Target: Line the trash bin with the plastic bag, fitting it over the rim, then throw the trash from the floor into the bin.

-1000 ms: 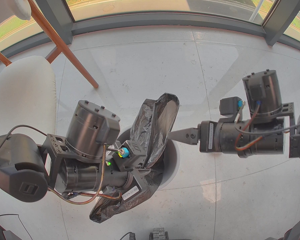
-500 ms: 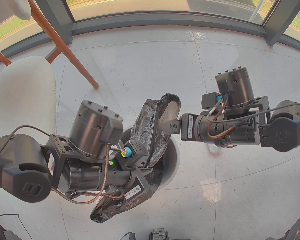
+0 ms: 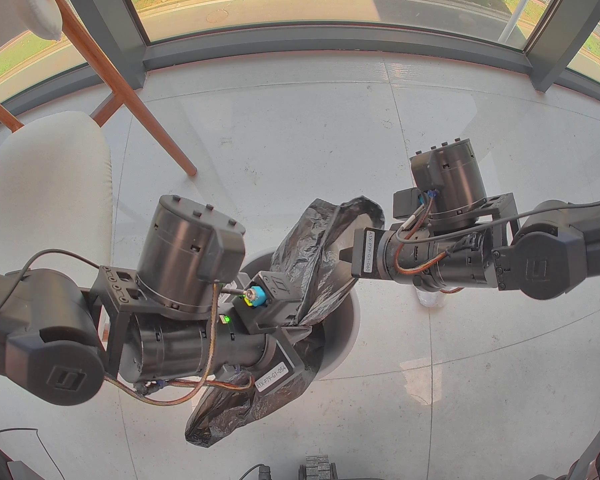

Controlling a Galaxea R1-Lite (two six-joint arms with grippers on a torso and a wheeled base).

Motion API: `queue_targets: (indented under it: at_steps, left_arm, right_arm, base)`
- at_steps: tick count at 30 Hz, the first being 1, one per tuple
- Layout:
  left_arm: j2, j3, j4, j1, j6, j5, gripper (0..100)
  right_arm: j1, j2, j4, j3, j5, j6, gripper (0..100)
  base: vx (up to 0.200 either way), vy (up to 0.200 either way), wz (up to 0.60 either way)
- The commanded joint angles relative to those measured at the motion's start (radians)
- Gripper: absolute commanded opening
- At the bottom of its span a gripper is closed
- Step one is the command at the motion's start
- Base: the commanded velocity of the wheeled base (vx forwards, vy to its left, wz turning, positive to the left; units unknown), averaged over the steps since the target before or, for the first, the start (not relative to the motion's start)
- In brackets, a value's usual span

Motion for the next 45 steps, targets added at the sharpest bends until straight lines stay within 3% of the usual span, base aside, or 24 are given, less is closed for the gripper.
queue_targets:
  at_steps: [1, 10, 19, 34, 39, 45]
  left_arm:
    - [0.019, -0.001, -0.014, 0.000, 0.001, 0.004, 0]
    - [0.042, 0.000, -0.016, -0.001, 0.007, 0.007, 0]
    - [0.140, -0.083, -0.014, 0.000, 0.004, 0.010, 0]
    - [0.222, -0.122, -0.016, -0.001, -0.008, 0.029, 0]
    - [0.245, -0.122, -0.028, -0.003, -0.017, 0.067, 0]
    - [0.281, -0.175, -0.083, -0.032, -0.157, 0.121, 0]
  right_arm:
    - [0.010, 0.008, 0.001, 0.010, -0.009, 0.004, 0]
    - [-0.008, 0.037, -0.011, -0.002, -0.009, -0.037, 0]
    - [-0.119, 0.074, -0.014, -0.001, 0.002, -0.172, 0]
    - [-0.122, 0.101, -0.014, 0.002, 0.010, -0.172, 0]
    - [-0.120, 0.104, -0.014, -0.002, 0.010, -0.171, 0]
    - [-0.119, 0.100, -0.014, 0.005, 0.010, -0.171, 0]
  base:
    - [0.000, 0.000, 0.00]
    - [0.000, 0.000, 0.00]
    - [0.000, 0.000, 0.00]
    - [0.000, 0.000, 0.00]
    - [0.000, 0.000, 0.00]
    - [0.000, 0.000, 0.00]
